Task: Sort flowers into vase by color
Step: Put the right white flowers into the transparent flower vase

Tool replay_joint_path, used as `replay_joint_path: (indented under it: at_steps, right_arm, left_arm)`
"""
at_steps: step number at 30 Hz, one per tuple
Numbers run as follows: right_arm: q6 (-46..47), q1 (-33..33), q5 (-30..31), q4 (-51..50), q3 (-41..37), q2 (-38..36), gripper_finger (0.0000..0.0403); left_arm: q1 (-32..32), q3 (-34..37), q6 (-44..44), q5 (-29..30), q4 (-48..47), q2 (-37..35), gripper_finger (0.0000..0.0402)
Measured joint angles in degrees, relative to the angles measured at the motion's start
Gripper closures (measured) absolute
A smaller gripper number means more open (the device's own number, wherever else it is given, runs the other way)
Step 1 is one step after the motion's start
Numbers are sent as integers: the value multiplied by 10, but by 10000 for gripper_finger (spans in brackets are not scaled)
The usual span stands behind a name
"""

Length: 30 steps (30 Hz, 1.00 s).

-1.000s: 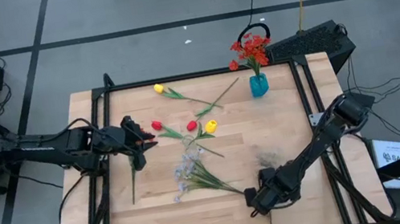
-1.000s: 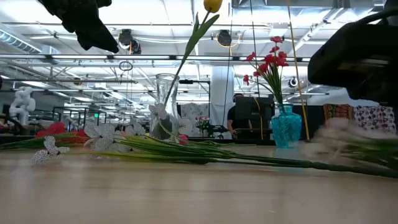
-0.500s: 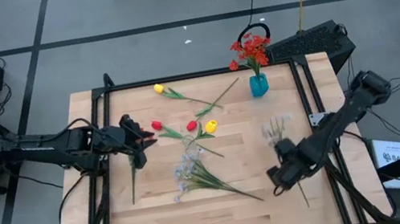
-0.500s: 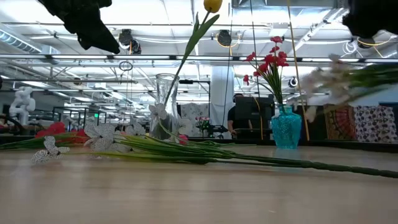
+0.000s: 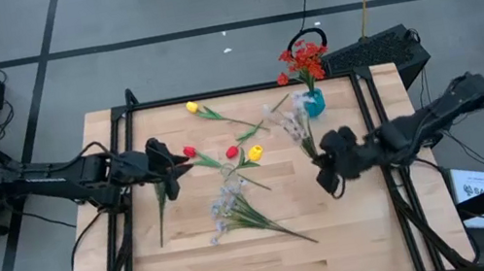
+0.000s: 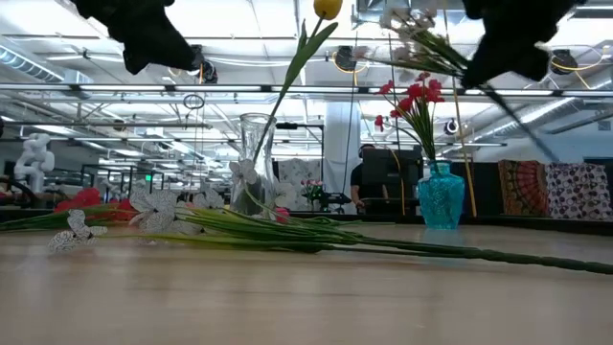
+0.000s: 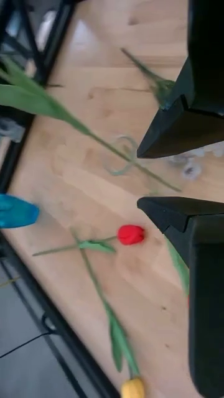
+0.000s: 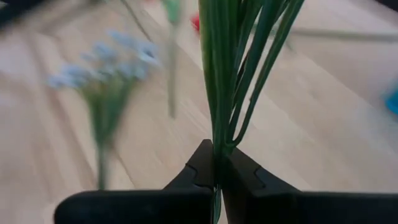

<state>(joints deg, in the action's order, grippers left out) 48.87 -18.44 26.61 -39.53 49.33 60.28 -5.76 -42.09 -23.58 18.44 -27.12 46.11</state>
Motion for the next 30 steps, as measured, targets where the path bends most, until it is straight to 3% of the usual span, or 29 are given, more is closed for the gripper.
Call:
replay_joint_path:
  at_steps: [7,12,17,21,30]
  right_arm:
    - [-227,127,-134,346,-118,-46,402]
    - [-325,227,-232,458,-122,-3,403]
    - [-352,317,-348,582,-119,68,403]
    - [-388,358,-430,628,-70,139,403]
    - [-451,413,-587,630,129,300,402]
  left_arm:
    - [0,0,-1,27,32,0,286]
    - [0,0,-1,29,47,0,285]
    - [0,0,0,31,52,2,285]
    - [0,0,0,31,55,9,285]
    - [0,0,-1,31,56,34,285]
